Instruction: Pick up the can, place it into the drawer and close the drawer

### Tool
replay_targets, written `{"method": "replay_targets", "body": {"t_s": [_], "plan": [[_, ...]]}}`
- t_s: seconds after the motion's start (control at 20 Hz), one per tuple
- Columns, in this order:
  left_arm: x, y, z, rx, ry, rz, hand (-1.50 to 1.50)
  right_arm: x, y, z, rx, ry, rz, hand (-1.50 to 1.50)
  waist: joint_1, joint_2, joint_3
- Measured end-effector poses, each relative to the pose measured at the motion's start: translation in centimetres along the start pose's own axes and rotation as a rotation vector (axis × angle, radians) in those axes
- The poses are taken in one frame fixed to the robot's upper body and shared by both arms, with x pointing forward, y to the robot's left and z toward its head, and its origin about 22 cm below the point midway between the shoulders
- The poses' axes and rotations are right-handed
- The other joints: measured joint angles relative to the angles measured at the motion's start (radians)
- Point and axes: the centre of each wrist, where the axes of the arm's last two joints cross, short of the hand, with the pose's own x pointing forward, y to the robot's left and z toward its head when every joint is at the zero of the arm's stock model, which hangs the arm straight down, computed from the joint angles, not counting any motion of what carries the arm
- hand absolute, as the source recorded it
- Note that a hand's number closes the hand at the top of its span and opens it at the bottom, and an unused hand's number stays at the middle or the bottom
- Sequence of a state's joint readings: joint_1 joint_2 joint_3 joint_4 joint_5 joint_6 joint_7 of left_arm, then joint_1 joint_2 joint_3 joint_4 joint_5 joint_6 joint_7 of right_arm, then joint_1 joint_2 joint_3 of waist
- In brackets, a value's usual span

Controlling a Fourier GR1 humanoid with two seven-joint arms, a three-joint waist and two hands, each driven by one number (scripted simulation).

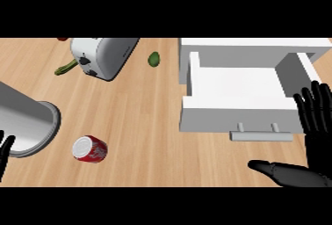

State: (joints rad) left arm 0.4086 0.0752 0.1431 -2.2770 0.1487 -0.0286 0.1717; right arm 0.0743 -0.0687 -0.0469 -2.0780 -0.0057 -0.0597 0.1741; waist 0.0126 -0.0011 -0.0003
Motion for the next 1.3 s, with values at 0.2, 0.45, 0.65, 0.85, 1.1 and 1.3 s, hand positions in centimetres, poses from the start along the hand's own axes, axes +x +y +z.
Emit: {"method": "replay_targets", "body": {"t_s": [0.2, 0.45, 0.65, 0.85, 1.1, 1.3], "plan": [[1.0, 1.5, 0.8, 0.032, 0.037, 0.0, -1.5, -0.2, -0.6, 0.0, -0.018, 0.029, 0.0, -1.5, -0.005, 0.0, 0.0], [1.5, 1.7, -0.1, 0.032, 0.052, 0.014, -1.5, -1.0, -1.4, 0.5, -0.018, 0.039, 0.009, -1.5, -0.01, 0.0, 0.0], [0.2, 0.5, -0.6, 0.023, 0.073, 0.011, -1.5, -0.1, -2.0, -0.1, -0.025, 0.03, 0.009, -1.5, -0.011, 0.0, 0.0], [-1.5, -0.2, -0.7, 0.021, 0.104, 0.008, -1.5, -0.1, -2.5, 0.5, -0.028, 0.027, 0.009, -1.5, -0.012, 0.0, 0.0], [-4.5, -0.9, -0.8, 0.03, 0.143, -0.007, -1.5, -0.1, -2.8, 1.1, -0.027, 0.016, 0.007, -1.5, -0.013, 0.0, 0.0], [-7.1, -1.4, -0.6, 0.038, 0.163, -0.02, -1.5, -0.4, -4.0, 1.3, -0.035, 0.009, 0.005, -1.5, -0.013, 0.0, 0.0]]}}
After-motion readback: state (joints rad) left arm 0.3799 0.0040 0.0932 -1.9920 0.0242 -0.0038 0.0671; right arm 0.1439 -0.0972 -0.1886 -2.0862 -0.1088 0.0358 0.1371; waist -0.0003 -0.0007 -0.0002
